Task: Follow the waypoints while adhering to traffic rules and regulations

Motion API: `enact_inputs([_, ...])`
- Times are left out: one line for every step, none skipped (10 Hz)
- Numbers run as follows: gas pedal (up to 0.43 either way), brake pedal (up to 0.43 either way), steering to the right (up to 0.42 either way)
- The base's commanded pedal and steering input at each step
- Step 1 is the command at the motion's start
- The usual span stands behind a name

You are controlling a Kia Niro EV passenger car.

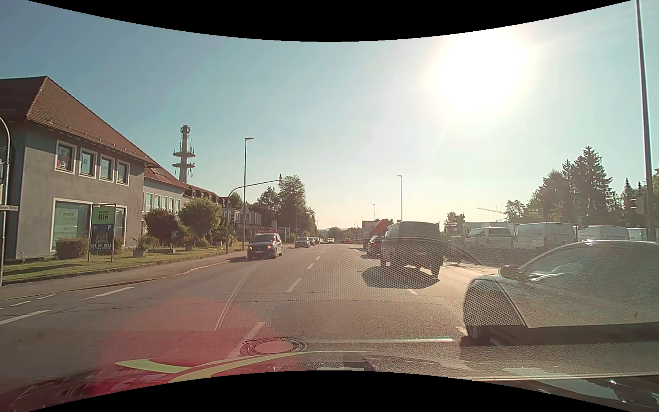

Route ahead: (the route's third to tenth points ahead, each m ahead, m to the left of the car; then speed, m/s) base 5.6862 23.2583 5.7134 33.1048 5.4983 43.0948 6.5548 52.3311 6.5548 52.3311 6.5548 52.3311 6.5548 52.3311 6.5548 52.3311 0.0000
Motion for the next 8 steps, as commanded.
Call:
enact_inputs([0.000,0.244,-0.008])
enact_inputs([0.000,0.244,-0.008])
enact_inputs([0.000,0.244,-0.008])
enact_inputs([0.000,0.244,-0.008])
enact_inputs([0.000,0.244,-0.008])
enact_inputs([0.000,0.244,-0.008])
enact_inputs([0.000,0.244,-0.008])
enact_inputs([0.000,0.244,-0.008])
